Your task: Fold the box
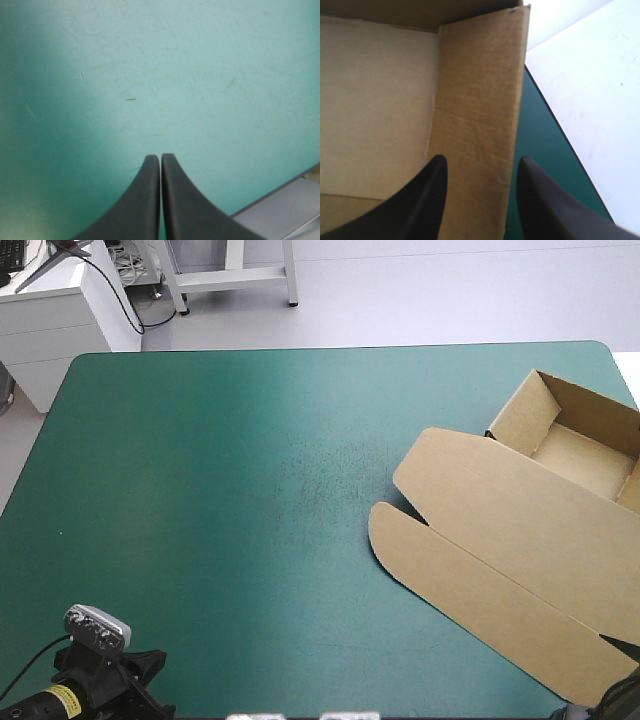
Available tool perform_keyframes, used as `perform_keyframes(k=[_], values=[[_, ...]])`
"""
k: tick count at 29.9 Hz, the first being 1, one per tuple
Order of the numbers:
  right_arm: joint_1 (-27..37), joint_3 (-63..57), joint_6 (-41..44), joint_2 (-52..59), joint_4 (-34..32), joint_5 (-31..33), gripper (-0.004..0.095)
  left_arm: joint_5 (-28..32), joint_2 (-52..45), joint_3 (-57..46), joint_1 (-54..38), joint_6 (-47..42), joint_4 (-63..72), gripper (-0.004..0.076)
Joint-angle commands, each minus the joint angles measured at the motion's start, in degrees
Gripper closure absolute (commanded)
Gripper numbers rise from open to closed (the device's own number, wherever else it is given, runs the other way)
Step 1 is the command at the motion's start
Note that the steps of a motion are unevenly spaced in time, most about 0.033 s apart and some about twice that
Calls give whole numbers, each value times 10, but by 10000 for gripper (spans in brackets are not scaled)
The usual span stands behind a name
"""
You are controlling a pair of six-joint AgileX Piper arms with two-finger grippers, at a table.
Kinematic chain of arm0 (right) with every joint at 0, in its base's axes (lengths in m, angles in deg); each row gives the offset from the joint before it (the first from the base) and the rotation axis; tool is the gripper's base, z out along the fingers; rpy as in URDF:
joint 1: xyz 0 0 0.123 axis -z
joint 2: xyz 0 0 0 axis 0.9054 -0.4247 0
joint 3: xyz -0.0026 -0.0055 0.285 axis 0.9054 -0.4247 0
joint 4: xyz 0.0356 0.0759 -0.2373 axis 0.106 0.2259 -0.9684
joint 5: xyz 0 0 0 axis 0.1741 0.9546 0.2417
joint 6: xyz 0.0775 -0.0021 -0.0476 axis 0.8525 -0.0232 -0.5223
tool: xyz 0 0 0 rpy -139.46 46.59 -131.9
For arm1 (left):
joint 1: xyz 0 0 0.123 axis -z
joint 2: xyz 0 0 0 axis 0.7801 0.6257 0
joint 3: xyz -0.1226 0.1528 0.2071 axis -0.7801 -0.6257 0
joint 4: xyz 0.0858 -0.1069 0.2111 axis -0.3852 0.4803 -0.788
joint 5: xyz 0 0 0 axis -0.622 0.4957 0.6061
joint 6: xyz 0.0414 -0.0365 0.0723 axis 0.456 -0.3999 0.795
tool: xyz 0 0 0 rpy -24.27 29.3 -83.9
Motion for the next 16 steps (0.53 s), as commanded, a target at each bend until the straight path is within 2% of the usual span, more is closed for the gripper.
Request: perform_keyframes(k=[1, 4, 5, 7, 9, 11, 12, 16], values=[[2, 4, -26, 70, 13, 8, 494, 31, 6, 14, 2, -5, 12, 732], [2, -10, -10, 103, 45, 8, 505, 31, 6, 14, 2, -5, 12, 732], [2, -25, -14, 122, 83, 8, 538, 31, 6, 14, 2, -5, 12, 732], [2, -55, -41, 153, 134, 8, 630, 31, 6, 14, 2, -5, 12, 732], [2, -99, -70, 191, 181, 8, 773, 31, 6, 14, 2, -5, 12, 732], [2, -149, -85, 239, 184, 8, 904, 31, 6, 14, 2, -5, 12, 732], [2, -164, -86, 264, 180, 8, 928, 31, 6, 14, 2, -5, 12, 732], [2, -265, -86, 351, 164, -13, 915, 31, 6, 14, 2, -5, 12, 732]])
